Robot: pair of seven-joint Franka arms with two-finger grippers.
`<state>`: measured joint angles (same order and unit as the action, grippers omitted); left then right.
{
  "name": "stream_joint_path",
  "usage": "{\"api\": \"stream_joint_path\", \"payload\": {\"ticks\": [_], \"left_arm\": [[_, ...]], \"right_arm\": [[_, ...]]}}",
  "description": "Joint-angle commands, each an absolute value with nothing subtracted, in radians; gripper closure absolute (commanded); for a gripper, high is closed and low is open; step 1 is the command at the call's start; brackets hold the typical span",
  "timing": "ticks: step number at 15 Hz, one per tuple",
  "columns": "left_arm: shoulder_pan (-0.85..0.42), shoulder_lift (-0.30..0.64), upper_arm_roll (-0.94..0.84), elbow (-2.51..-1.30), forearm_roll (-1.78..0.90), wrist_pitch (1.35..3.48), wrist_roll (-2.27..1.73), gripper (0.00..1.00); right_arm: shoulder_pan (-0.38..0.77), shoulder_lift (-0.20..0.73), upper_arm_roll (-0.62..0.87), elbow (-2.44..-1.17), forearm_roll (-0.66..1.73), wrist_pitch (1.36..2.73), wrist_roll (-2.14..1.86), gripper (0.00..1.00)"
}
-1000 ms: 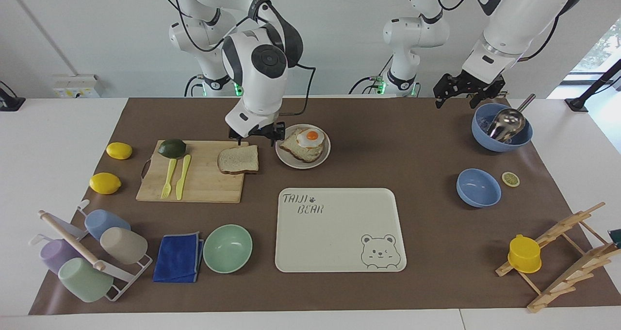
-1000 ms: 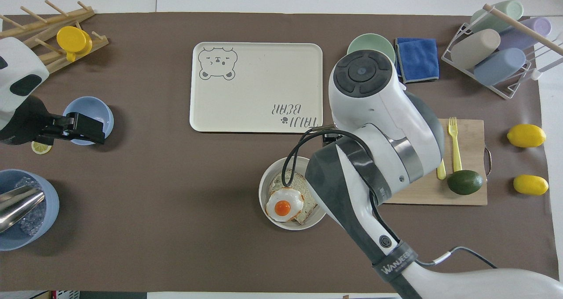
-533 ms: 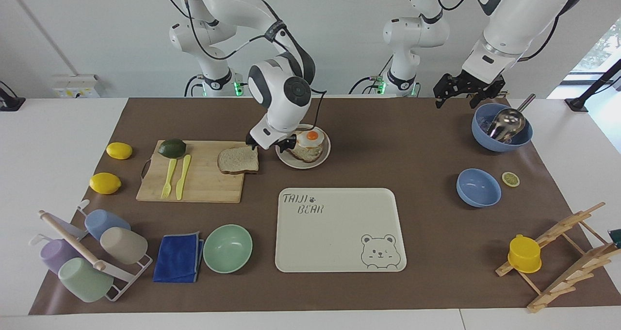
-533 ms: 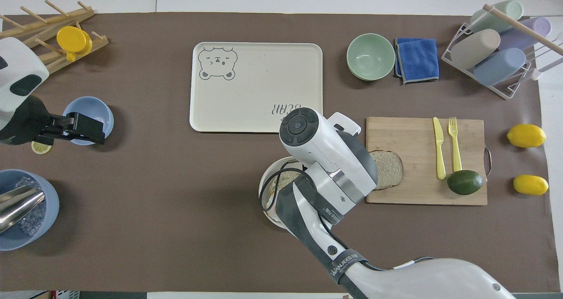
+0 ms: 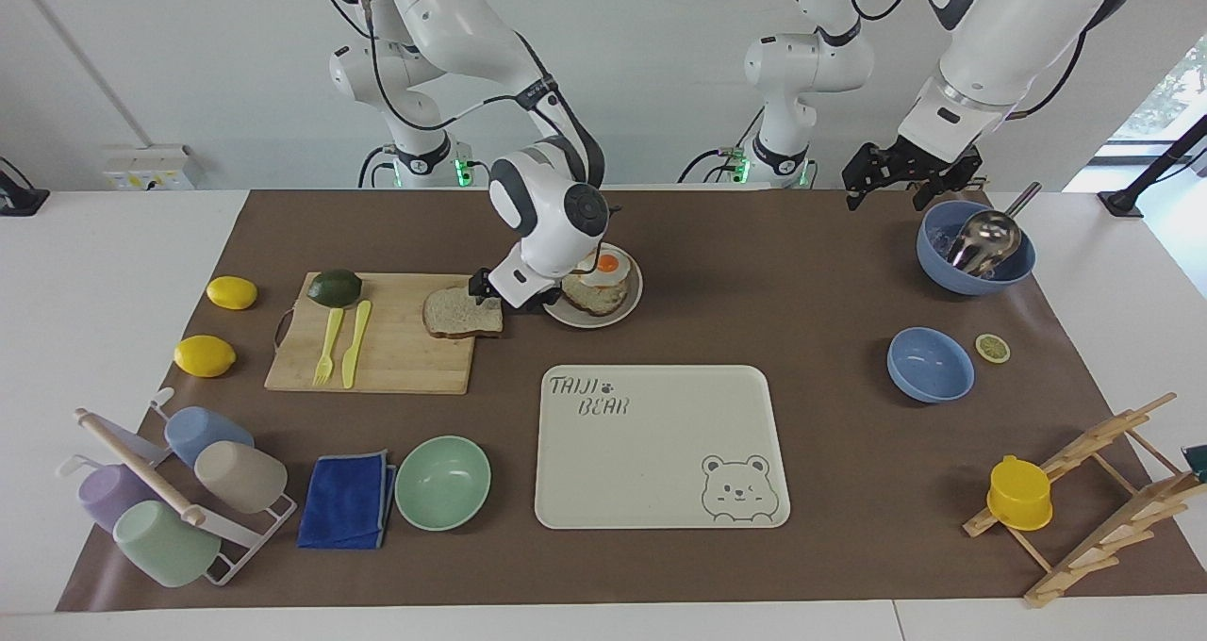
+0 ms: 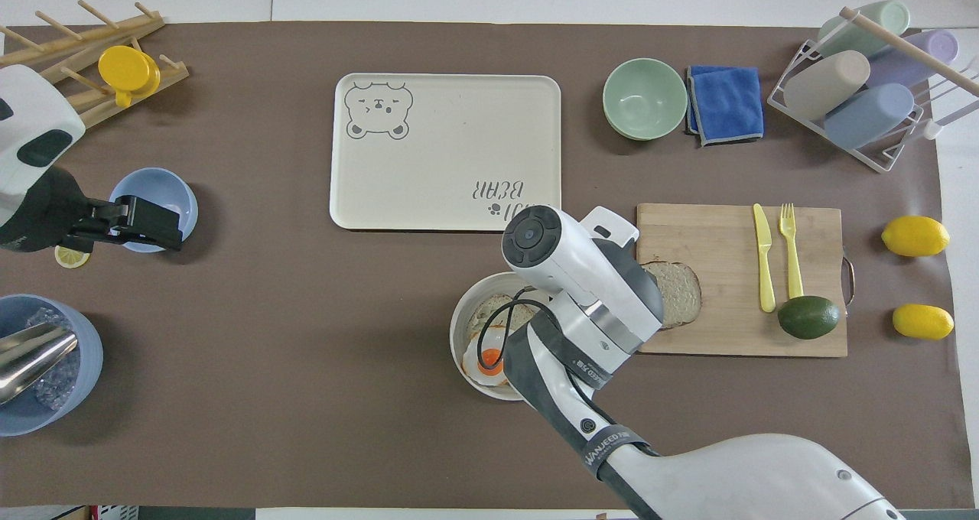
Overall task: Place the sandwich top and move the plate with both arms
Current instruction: 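Carry the bread slice over the plate with the right gripper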
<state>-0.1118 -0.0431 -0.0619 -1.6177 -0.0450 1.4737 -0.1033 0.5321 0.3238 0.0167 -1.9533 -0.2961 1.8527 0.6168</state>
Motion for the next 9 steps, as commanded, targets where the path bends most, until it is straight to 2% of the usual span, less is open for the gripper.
{"api": "stream_joint_path", "payload": {"ticks": [1,5,9], "left_arm": [[-0.101,-0.072,-0.071,-1.646,-0.028,1.483,-0.110,0.00],[-0.101,-0.072,-0.071,-1.646,-0.026,1.483,-0.110,0.00],[-0.101,-0.072,-0.071,-1.646,-0.026,1.483,-0.110,0.00]], "right_arm": [[0.514,0.285,0.026,-2.019,-0.316,1.884,0.618,0.00],[0.514,0.279,0.026,-2.037,-0.325,1.875,0.612,0.00],[0.517,0.273,0.026,-2.046,-0.337,1.867,0.600,0.15]]}}
